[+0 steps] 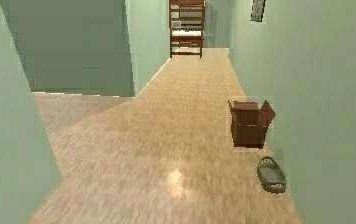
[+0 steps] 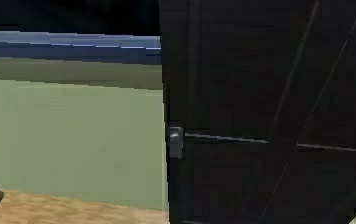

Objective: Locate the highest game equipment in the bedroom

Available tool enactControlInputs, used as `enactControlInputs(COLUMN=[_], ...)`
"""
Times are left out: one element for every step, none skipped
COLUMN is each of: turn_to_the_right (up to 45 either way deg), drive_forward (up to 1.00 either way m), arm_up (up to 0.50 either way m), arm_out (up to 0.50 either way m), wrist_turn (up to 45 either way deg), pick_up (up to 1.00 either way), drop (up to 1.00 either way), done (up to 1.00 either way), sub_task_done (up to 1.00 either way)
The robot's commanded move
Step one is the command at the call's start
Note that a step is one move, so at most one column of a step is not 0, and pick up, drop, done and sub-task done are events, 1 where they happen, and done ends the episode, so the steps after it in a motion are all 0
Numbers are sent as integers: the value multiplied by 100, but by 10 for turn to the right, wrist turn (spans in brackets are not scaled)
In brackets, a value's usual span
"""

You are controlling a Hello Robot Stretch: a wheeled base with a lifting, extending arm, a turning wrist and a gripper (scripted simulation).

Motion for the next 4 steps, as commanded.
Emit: enactControlInputs(turn_to_the_right=[0, 0, 60, 0], drive_forward=[100, 65, 0, 100], arm_up=[0, 0, 0, 0], arm_out=[0, 0, 0, 0], wrist_turn=[0, 0, 0, 0], pick_up=[0, 0, 0, 0], drop=[0, 0, 0, 0], done=[0, 0, 0, 0], sub_task_done=[0, 0, 0, 0])
